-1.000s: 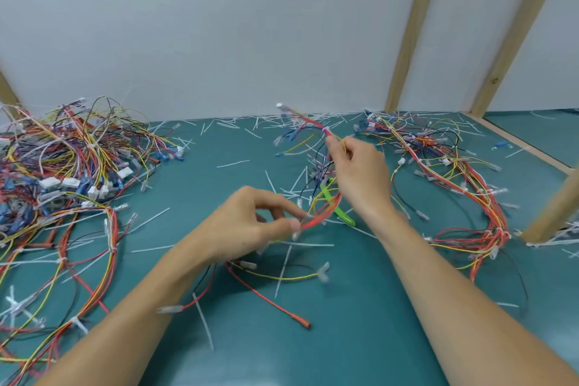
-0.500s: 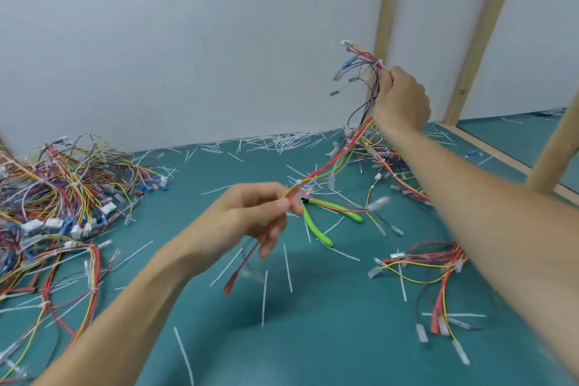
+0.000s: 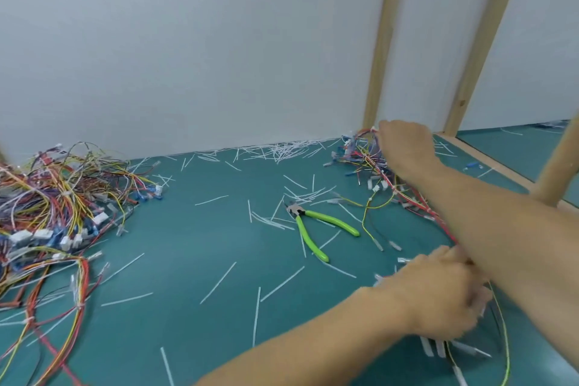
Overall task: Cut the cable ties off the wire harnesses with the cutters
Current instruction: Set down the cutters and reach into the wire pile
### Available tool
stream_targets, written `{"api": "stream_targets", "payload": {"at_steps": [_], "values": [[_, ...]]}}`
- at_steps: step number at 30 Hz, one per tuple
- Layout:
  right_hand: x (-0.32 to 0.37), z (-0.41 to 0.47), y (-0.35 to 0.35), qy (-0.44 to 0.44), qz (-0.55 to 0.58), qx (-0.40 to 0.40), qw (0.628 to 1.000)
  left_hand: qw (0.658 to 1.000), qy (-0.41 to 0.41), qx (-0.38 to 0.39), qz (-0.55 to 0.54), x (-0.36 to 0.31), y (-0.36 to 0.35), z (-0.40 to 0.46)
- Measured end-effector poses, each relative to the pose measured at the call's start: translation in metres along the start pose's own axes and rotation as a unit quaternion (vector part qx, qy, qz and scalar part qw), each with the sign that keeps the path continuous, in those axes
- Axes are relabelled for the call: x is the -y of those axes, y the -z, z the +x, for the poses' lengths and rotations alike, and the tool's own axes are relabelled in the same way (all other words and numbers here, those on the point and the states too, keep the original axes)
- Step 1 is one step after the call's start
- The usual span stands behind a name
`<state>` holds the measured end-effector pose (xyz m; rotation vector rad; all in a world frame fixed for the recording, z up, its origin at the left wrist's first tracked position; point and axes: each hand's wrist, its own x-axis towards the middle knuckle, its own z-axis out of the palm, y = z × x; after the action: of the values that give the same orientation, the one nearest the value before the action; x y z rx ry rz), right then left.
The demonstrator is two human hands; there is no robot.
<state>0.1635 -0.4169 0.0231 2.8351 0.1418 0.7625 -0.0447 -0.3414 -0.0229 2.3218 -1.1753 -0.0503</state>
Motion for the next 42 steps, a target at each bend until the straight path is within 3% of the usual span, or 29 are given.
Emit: {"api": "stream_targets", "payload": {"at_steps": [2, 5, 8, 12, 16, 19, 23, 26, 30, 34, 38, 40, 42], "values": [[0.006, -0.014, -0.012, 0.009, -0.019, 0.041, 0.999, 0.997, -0.023, -0.038, -0.055, 0.011, 0.006, -0.012], [0.018, -0.027, -0.025, 0.028, -0.021, 0.073, 0.997, 0.998, 0.002, -0.058, -0.034, 0.037, 0.032, -0.050], [0.036, -0.037, -0.031, 0.021, -0.015, 0.105, 0.994, 0.983, 0.110, -0.140, -0.037, 0.073, 0.066, -0.096], [0.057, -0.029, -0.022, -0.020, -0.002, 0.168, 0.986, 0.935, 0.263, -0.239, -0.007, 0.112, 0.105, -0.155], [0.073, -0.021, 0.002, -0.038, 0.016, 0.110, 0.993, 0.897, 0.361, -0.253, 0.030, 0.135, 0.123, -0.213], [0.106, -0.034, 0.023, 0.012, 0.160, 0.029, 0.987, 0.872, 0.408, -0.263, 0.055, 0.146, 0.123, -0.241], [0.176, -0.080, 0.054, 0.026, 0.385, 0.052, 0.921, 0.835, 0.436, -0.334, -0.031, 0.161, 0.112, -0.255], [0.230, -0.112, 0.066, 0.051, 0.439, 0.088, 0.893, 0.803, 0.448, -0.373, -0.122, 0.163, 0.110, -0.257], [0.276, -0.142, 0.060, 0.076, 0.443, 0.134, 0.883, 0.808, 0.453, -0.355, -0.129, 0.162, 0.127, -0.264], [0.284, -0.153, 0.055, 0.068, 0.477, 0.067, 0.873, 0.832, 0.451, -0.324, -0.007, 0.156, 0.160, -0.289], [0.279, -0.153, 0.051, 0.073, 0.492, 0.039, 0.867, 0.806, 0.446, -0.388, 0.039, 0.145, 0.209, -0.323], [0.281, -0.152, 0.051, 0.071, 0.494, 0.038, 0.865, 0.801, 0.487, -0.336, 0.086, 0.142, 0.231, -0.341], [0.283, -0.149, 0.052, 0.072, 0.494, 0.042, 0.866, 0.790, 0.562, -0.202, 0.139, 0.144, 0.238, -0.356]]}}
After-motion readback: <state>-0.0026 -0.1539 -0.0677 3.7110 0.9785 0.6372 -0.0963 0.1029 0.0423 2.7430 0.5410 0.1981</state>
